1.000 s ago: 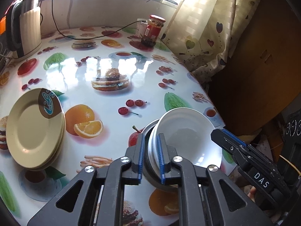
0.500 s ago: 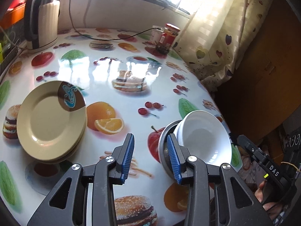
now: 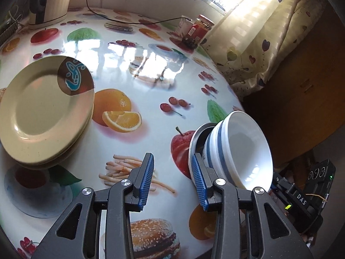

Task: Organize plates and bowls
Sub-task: 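Close both grippers on the rim of the nested steel bowl stack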

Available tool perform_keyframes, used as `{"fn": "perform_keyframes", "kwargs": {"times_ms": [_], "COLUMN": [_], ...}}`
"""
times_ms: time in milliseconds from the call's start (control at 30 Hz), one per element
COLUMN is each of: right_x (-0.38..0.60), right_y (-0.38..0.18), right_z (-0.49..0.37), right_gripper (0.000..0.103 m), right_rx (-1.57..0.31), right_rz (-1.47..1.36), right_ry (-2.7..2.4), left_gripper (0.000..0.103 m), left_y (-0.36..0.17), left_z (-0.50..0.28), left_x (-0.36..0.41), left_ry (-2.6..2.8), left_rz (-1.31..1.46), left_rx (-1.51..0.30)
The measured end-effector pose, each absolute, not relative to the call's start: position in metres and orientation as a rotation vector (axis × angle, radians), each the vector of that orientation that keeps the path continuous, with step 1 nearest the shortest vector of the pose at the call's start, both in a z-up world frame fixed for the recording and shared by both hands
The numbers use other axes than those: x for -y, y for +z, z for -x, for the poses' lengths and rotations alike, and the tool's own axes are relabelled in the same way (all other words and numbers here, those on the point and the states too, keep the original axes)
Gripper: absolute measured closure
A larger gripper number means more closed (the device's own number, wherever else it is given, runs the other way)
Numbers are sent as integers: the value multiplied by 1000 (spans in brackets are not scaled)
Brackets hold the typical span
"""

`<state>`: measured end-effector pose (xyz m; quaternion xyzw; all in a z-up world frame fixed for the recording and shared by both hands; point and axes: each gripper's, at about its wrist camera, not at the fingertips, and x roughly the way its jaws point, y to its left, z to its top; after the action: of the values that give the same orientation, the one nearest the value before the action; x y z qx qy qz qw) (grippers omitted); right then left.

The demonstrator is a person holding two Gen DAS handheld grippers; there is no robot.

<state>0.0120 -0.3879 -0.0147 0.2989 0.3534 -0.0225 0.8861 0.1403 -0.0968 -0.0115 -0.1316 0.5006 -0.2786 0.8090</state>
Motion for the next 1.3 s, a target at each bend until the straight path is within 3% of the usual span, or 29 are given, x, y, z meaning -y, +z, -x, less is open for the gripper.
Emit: {"fn": "perform_keyframes", "kwargs": {"times_ms": [433,733,967,1300], "right_x": [385,393,398,398], "right_y": [-32,-48,-57,-56], "right_z": [-19,-22,-24,-23], "right_gripper": [66,78,79,87], "right_rx": [-730,-727,-725,-717], "right_rz": [-674,-797,-875,-863], "right_ry": [21,96,143,165], "left_gripper": [65,65,66,81], "left_y": [-30,-40,-44,-41], "left_z": [-149,-154,-155,-155], "left_x": [99,101,103,107], "left_ry": [-643,-695,-715,-742], "left_rz": [376,443,466,466], "left_rx": [-1124,-1170,-1184,-1169]}}
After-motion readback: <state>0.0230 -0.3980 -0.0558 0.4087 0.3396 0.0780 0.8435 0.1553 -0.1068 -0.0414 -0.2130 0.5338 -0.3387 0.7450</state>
